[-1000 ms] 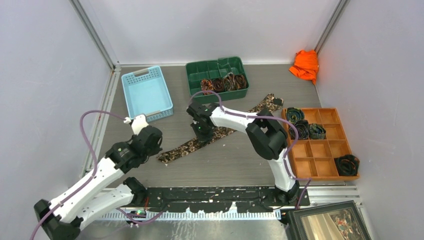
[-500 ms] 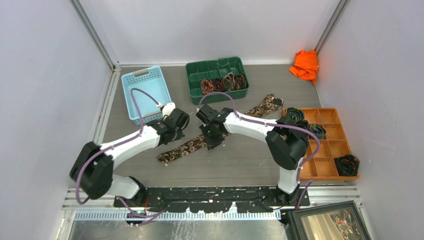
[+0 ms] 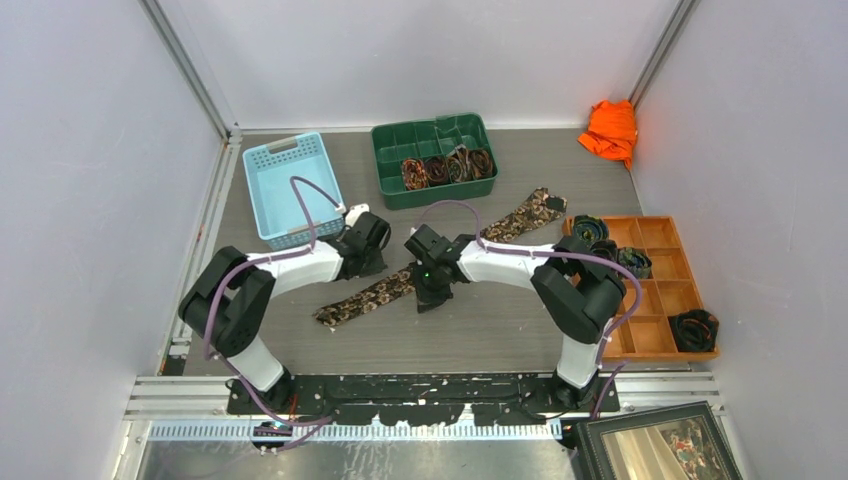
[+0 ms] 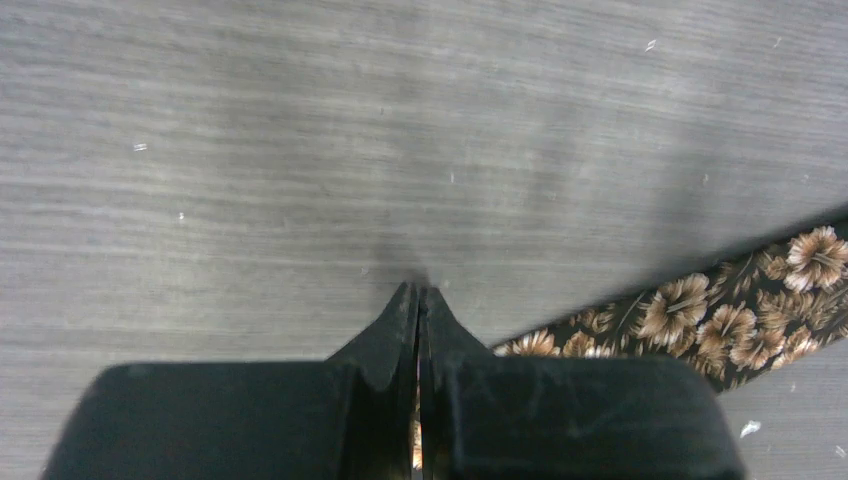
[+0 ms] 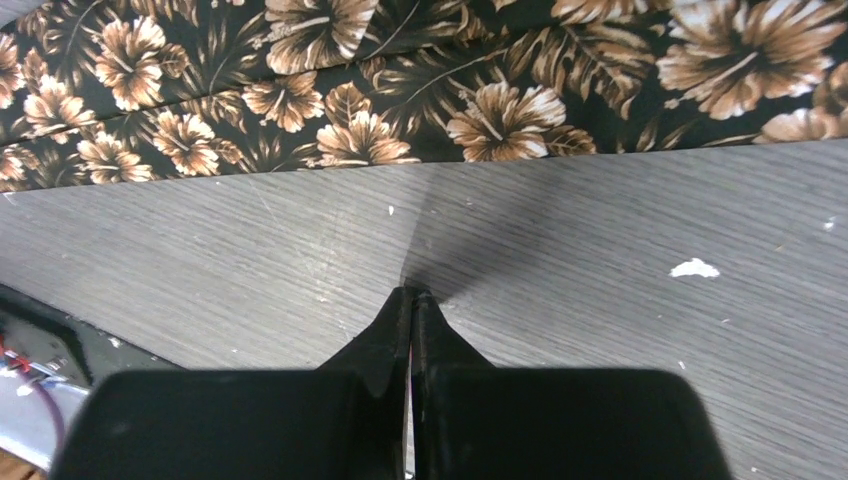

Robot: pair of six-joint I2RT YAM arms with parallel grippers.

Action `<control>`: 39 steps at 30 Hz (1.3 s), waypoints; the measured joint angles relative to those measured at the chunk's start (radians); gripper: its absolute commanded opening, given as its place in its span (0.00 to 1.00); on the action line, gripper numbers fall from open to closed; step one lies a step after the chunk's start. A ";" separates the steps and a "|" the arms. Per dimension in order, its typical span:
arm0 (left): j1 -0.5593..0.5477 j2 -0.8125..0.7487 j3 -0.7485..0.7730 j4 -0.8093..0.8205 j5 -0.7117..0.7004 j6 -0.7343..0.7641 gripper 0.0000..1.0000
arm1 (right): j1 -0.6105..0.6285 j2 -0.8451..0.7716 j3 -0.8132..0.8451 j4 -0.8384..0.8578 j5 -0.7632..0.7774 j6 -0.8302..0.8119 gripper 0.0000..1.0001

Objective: Roll the ties
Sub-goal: Flatten out the tie at the center of the board.

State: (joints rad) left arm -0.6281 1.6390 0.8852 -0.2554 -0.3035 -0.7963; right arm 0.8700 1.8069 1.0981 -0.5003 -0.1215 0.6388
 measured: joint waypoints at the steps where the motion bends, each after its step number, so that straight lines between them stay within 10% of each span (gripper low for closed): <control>1: 0.000 0.002 -0.013 0.024 0.017 -0.003 0.00 | -0.002 -0.005 -0.012 0.021 -0.006 0.015 0.01; 25: 0.006 -0.246 -0.335 0.233 0.233 -0.123 0.00 | -0.069 0.079 0.005 0.269 -0.110 0.125 0.01; 39: 0.006 -0.422 -0.128 -0.017 0.145 -0.087 0.00 | -0.115 -0.053 0.006 0.037 0.086 0.028 0.01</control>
State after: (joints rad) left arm -0.6220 1.2167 0.7570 -0.2726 -0.1581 -0.8837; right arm 0.7547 1.7542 1.1038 -0.4633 -0.0353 0.6670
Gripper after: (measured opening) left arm 0.006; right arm 0.039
